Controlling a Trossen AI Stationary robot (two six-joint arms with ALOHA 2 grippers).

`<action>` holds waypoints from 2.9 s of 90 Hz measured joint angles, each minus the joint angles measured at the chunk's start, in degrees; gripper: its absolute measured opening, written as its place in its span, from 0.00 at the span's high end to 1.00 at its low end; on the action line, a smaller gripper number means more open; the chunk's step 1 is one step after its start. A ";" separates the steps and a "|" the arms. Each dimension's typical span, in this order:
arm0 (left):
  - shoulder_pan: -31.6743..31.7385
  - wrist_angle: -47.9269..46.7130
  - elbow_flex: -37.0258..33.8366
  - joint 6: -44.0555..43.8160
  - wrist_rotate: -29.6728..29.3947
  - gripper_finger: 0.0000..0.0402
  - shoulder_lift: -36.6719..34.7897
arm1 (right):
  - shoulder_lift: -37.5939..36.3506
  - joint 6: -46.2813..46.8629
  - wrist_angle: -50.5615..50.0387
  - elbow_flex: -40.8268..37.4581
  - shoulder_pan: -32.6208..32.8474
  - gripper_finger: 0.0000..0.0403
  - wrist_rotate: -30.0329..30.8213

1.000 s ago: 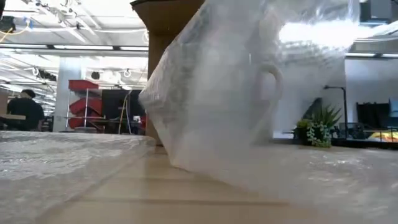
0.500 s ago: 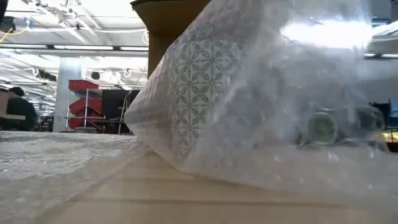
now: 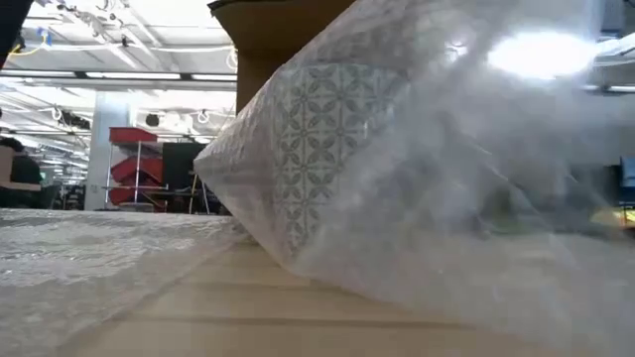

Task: Wrap mug
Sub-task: Wrap the blue patterned mug with the right transparent bubble wrap

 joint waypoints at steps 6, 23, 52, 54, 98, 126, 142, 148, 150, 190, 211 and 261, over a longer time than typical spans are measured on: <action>-0.01 -4.53 2.23 0.33 1.27 0.50 0.03 | 0.15 -2.88 3.40 -1.60 -1.67 0.70 0.86; -0.88 -20.40 8.68 1.85 4.00 0.50 0.01 | 0.17 -7.24 12.57 -3.11 -6.87 0.70 0.19; -3.96 -59.66 16.58 3.01 -11.58 0.50 0.02 | 3.31 -10.28 20.46 -10.39 -18.71 0.70 -9.91; -4.20 -60.68 16.41 3.06 -12.87 0.50 0.03 | 3.71 -9.80 21.13 -11.65 -19.21 0.70 -11.22; -10.87 -59.64 12.11 5.13 -27.45 0.50 -0.89 | 5.87 7.92 26.43 -28.85 -16.37 0.70 -27.72; -13.95 -56.45 12.01 0.47 -22.69 0.56 -4.84 | 3.43 0.25 28.02 -16.63 -17.33 0.70 -29.79; -15.27 -56.10 12.05 -3.46 -22.64 0.63 -11.67 | 3.43 -5.99 34.61 -15.89 -21.30 0.70 -26.99; -15.63 -56.17 12.05 -4.79 -22.84 0.65 -13.62 | 3.43 -5.98 34.10 -15.89 -23.72 0.69 -28.26; -15.87 -56.34 12.05 -5.35 -22.99 0.66 -14.18 | 3.43 -5.92 33.26 -15.89 -24.70 0.69 -29.89; -20.34 -59.73 10.23 -14.67 -19.53 0.67 -16.23 | 8.44 -17.15 43.01 -15.85 -35.08 0.75 -34.70; -21.56 -59.72 10.26 -15.65 -18.99 0.67 -18.46 | 13.50 -18.24 41.42 -15.92 -34.55 0.95 -30.81; -21.56 -59.15 10.32 -14.34 -23.76 0.67 -21.43 | 16.24 -25.34 33.72 -15.85 -36.50 1.00 -34.33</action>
